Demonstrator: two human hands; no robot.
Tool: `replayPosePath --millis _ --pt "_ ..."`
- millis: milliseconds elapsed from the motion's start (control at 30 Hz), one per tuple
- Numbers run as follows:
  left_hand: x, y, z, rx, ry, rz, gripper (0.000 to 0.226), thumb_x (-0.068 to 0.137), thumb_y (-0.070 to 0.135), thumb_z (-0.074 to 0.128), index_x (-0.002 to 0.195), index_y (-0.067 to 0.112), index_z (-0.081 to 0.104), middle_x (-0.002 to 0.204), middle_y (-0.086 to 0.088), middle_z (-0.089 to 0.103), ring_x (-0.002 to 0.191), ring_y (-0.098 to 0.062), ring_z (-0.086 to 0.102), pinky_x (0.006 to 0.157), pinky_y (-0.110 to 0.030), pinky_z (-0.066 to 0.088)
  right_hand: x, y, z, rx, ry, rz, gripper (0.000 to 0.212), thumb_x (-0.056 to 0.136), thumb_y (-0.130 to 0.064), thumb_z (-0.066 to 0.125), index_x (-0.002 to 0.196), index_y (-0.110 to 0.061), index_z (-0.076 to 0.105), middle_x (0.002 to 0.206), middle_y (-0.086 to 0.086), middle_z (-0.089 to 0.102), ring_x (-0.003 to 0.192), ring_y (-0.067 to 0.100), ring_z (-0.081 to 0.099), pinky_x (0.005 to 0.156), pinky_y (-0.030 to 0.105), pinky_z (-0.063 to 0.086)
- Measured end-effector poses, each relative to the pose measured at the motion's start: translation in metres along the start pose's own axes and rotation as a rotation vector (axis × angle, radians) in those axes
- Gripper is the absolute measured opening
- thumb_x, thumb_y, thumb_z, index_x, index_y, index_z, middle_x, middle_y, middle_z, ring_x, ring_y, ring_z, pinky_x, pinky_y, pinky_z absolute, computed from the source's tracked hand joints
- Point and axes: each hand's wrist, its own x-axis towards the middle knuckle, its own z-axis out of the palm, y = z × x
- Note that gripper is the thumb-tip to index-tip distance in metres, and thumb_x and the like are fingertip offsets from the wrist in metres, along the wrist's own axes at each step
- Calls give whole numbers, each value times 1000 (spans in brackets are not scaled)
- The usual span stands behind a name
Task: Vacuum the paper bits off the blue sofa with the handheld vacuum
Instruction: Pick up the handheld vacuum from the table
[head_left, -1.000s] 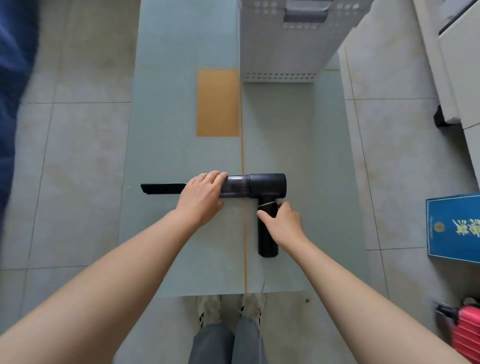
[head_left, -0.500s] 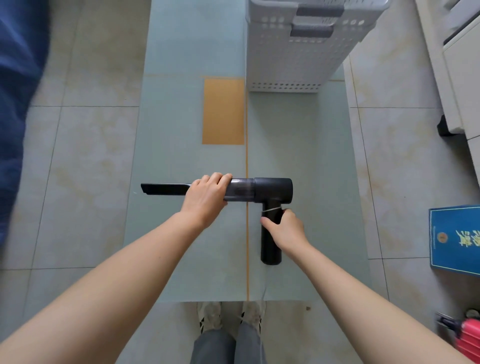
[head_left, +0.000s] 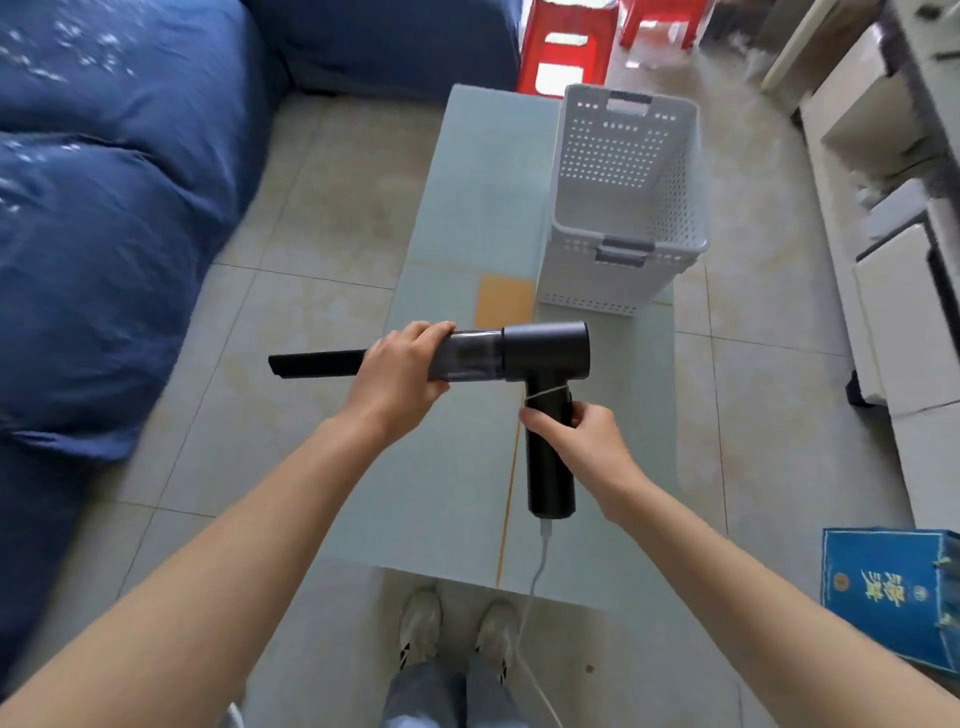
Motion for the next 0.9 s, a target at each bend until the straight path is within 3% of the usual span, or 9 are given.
replayPosePath --millis 267,367,467,533,667,767,900 --pt "-102 5 -133 -3 280 -68 64 81 15 72 139 18 46 134 -1 53 113 -28 51 99 -37 36 -110 -91 17 30 -172 -250 14 87 -20 76 85 -14 64 80 0 66 72 13 63 64 24 47" --pt "-140 -2 -167 13 365 -118 63 80 14 72 138 19 48 132 0 54 112 -26 51 103 -37 34 -135 -109 37 38 -252 -303 11 86 -17 76 90 -15 66 86 2 69 78 18 68 76 33 53" --pt "-180 -22 -197 3 450 -200 64 78 13 74 136 20 49 130 1 55 113 -24 51 105 -41 36 -159 -129 69 63 -364 -337 14 86 -19 77 93 -22 66 92 8 71 92 32 72 90 53 57" --pt "-208 -38 -215 -21 501 -249 65 76 11 75 135 19 50 129 0 55 113 -25 52 105 -44 37 -173 -141 96 82 -435 -340 17 86 -16 76 96 -24 65 93 9 74 92 32 74 93 57 57" --pt "-260 -74 -240 -83 596 -360 66 72 5 76 133 16 54 129 -3 56 115 -26 52 105 -45 39 -201 -164 153 91 -566 -344 20 90 -9 72 104 -17 61 97 18 76 85 31 77 91 51 59" --pt "-304 -110 -257 -113 680 -464 65 71 3 77 131 16 55 128 -2 57 115 -23 52 105 -38 40 -223 -178 203 30 -662 -359 23 88 -12 74 106 -20 62 91 14 76 76 30 76 84 48 61" --pt "-357 -164 -273 -146 744 -575 61 74 4 77 129 15 55 126 -2 58 114 -22 52 100 -34 42 -253 -199 270 11 -864 -283 28 87 -30 72 108 -13 63 89 17 71 67 27 68 71 40 60"
